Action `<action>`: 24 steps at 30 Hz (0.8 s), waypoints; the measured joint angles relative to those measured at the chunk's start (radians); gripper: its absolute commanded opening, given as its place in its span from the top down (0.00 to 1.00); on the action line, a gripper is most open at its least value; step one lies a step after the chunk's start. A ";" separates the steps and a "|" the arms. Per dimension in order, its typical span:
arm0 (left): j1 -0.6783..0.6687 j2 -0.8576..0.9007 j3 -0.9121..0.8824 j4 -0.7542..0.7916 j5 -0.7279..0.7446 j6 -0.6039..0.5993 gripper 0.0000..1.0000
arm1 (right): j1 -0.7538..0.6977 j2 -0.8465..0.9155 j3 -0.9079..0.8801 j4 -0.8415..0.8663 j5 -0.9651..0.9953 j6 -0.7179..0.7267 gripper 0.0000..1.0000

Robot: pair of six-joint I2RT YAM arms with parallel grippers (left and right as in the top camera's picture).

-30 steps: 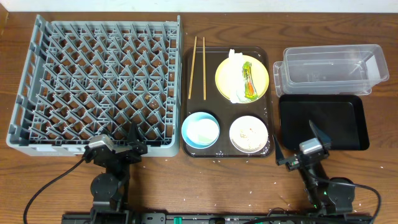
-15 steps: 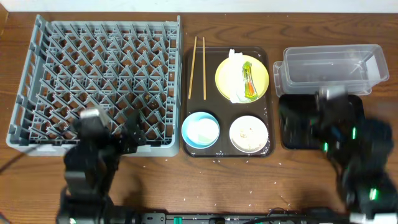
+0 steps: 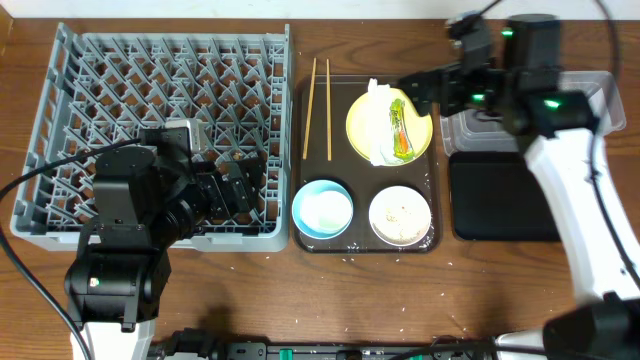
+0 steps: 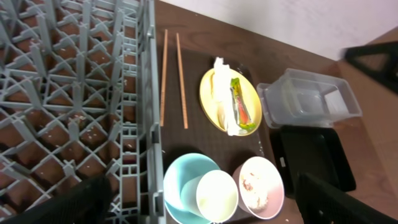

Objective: Sort waste into correct bins and load items into the dishwasher
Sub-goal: 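Reach the right gripper to the tissue and wrapper on the yellow plate, then carry the tissue and wrapper with the right gripper into the clear bin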

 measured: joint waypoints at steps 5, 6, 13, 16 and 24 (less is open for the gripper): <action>0.000 0.000 0.000 0.000 0.020 0.000 0.05 | 0.168 0.190 0.004 0.008 0.306 0.134 0.29; 0.000 0.000 0.000 0.000 0.022 0.000 0.05 | 0.193 0.252 0.004 0.028 0.371 0.156 0.32; 0.000 0.000 0.000 0.000 0.023 0.000 0.05 | 0.218 0.438 0.004 0.099 0.434 0.214 0.51; 0.000 0.000 0.000 0.000 0.023 0.000 0.05 | 0.233 0.482 0.004 0.112 0.436 0.232 0.74; 0.000 0.000 0.000 0.000 0.023 0.000 0.05 | 0.244 0.529 0.004 0.092 0.439 0.274 0.99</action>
